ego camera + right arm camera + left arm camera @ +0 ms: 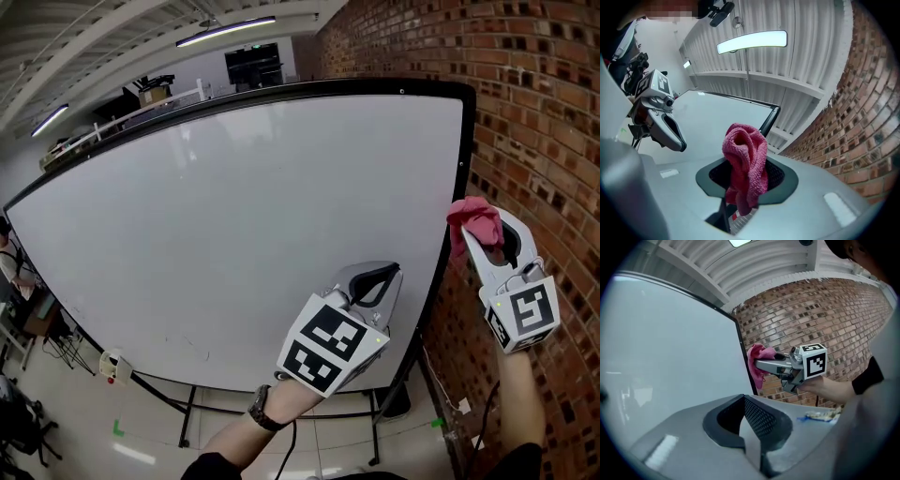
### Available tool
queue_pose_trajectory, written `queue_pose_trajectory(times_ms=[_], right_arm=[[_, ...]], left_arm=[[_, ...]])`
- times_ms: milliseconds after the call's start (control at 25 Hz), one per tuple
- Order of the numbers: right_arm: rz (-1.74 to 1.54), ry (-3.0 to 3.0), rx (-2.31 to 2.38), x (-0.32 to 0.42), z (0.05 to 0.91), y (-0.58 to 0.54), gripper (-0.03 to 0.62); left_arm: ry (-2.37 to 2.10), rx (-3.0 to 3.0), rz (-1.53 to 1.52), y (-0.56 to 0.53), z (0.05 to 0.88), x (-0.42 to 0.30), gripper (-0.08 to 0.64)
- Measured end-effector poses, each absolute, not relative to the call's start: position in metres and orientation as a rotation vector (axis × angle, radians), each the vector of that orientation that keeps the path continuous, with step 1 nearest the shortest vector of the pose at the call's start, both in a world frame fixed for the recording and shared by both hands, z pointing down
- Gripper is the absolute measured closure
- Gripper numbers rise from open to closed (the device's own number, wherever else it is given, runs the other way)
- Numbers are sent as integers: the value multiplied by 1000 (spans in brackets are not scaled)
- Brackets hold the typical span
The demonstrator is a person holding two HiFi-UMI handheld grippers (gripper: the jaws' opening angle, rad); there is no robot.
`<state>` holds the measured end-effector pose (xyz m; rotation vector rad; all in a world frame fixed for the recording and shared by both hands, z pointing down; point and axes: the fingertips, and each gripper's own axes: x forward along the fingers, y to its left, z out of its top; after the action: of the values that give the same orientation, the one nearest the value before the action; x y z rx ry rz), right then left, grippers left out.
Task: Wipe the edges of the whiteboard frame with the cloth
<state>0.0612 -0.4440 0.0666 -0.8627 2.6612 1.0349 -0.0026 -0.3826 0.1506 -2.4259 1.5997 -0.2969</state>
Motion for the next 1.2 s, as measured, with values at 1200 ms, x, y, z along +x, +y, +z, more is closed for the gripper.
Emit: queue_pose_trajectory(times_ms=[1200], right_arm=[[1329,2477,-757,75,-105,-429,466]], left_arm=[[1658,-1966,-179,-387,-62,19,560]])
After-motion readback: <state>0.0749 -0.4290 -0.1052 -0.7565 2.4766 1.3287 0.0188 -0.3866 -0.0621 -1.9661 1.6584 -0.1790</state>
